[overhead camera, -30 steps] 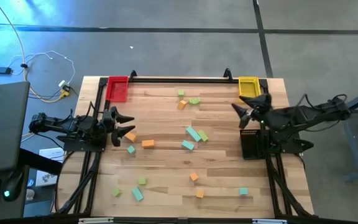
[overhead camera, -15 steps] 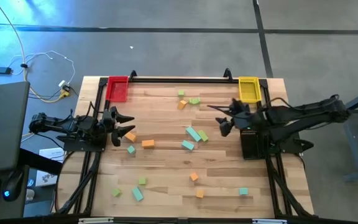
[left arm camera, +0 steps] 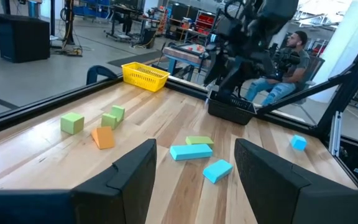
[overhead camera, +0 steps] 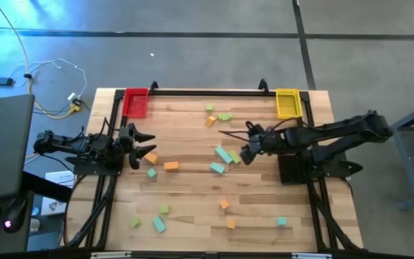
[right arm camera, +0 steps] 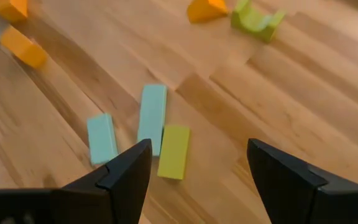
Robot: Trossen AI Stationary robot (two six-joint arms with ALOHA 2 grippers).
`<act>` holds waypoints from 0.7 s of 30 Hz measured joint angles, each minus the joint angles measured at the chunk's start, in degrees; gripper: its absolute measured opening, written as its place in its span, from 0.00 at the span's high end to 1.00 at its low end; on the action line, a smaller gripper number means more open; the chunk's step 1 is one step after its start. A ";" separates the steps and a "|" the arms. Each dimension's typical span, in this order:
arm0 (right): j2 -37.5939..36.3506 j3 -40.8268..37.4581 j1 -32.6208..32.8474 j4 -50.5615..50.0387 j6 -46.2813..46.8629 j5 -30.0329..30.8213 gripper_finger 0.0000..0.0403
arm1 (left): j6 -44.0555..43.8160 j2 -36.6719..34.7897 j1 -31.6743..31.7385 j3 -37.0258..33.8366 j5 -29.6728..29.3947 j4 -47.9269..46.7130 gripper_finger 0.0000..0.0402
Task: Sort & place blocks by color
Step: Put the green block into the yellow bin
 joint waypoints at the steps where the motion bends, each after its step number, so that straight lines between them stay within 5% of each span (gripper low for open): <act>1: 0.87 0.00 0.00 0.38 0.03 -0.33 0.38 | -0.02 0.00 0.01 0.01 0.00 0.00 0.49; 21: 14.07 0.00 0.07 5.59 5.81 -3.49 0.38 | 0.02 -0.02 0.00 0.00 0.00 0.00 0.49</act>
